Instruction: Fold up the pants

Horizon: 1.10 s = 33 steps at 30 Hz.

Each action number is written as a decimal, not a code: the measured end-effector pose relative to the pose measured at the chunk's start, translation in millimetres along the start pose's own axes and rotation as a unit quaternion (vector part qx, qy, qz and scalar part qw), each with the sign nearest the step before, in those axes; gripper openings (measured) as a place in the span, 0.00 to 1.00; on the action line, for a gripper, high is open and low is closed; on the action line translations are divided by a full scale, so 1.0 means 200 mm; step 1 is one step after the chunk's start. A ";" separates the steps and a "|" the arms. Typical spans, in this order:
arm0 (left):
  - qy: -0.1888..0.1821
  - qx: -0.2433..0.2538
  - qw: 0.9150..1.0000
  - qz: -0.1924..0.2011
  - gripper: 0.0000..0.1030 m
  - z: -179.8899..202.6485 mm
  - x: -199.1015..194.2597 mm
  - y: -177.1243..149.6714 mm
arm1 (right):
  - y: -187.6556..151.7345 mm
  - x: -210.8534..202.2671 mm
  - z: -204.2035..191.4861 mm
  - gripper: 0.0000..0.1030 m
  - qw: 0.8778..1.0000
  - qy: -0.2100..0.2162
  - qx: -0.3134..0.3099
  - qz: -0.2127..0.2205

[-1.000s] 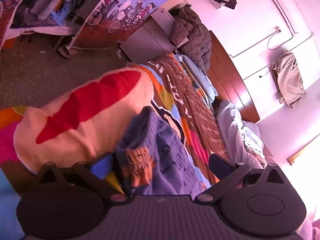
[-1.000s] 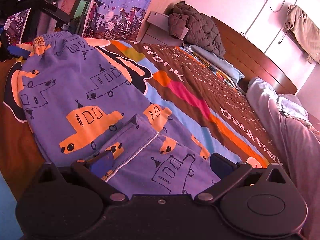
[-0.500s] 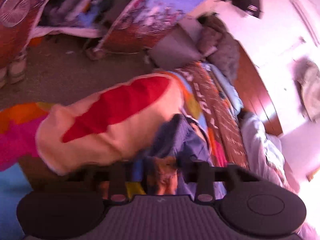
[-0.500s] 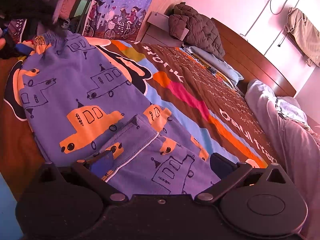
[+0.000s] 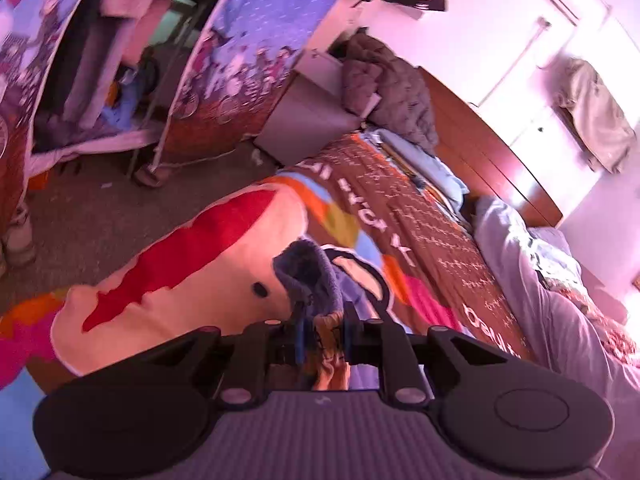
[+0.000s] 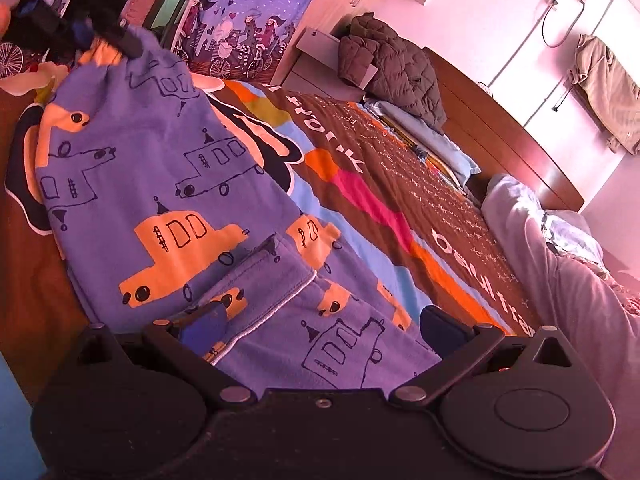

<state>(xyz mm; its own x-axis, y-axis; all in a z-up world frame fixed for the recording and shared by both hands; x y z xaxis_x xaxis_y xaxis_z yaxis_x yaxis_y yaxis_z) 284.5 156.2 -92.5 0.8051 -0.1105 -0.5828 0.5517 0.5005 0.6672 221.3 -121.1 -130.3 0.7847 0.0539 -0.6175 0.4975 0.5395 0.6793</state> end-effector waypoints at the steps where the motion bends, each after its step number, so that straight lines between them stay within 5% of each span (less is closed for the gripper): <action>1: 0.004 0.010 1.000 0.001 0.18 0.03 -0.01 0.02 | 0.00 0.00 0.01 0.99 1.000 0.004 0.006 0.002; 6: 0.010 0.108 0.994 0.028 0.18 0.28 -0.15 0.05 | -0.01 -0.04 0.22 0.99 0.990 0.086 0.110 0.029; 11: 0.002 0.196 0.980 0.037 0.18 0.67 -0.29 -0.03 | -0.09 -0.21 0.47 0.99 0.987 0.085 0.115 0.074; 16: -0.001 0.299 0.954 0.039 0.18 1.09 -0.38 -0.26 | -0.33 -0.36 0.73 0.99 0.987 0.059 0.126 0.085; 21: -0.006 0.373 0.928 0.027 0.18 1.41 -0.40 -0.57 | -0.62 -0.46 0.99 0.99 0.971 0.022 0.220 0.087; 30: -0.018 0.455 0.890 -0.020 0.19 1.66 -0.31 -1.07 | -0.88 -0.54 1.25 0.99 0.942 0.013 0.327 0.076; 33: -0.032 0.482 0.873 -0.066 0.36 1.66 -0.24 -1.17 | -1.00 -0.51 1.33 0.99 0.917 0.028 0.391 0.068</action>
<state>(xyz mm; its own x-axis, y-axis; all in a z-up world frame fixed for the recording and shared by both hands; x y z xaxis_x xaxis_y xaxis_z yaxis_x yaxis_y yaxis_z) 189.6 -240.9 -67.1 0.7143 -0.1767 -0.6771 0.5425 -0.4714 0.6953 140.0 -457.4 -96.8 0.8504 0.1304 -0.5098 0.5259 -0.2420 0.8154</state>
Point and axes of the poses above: each gripper's, at about its wrist camera, not at the fingertips, and x roughly the way its jaws point, z to its right, y to its top, the point moved 3 cm from there along x, roughly the way its jaws point, and after that the axes turned 11 degrees about y, right-handed, at the moved point
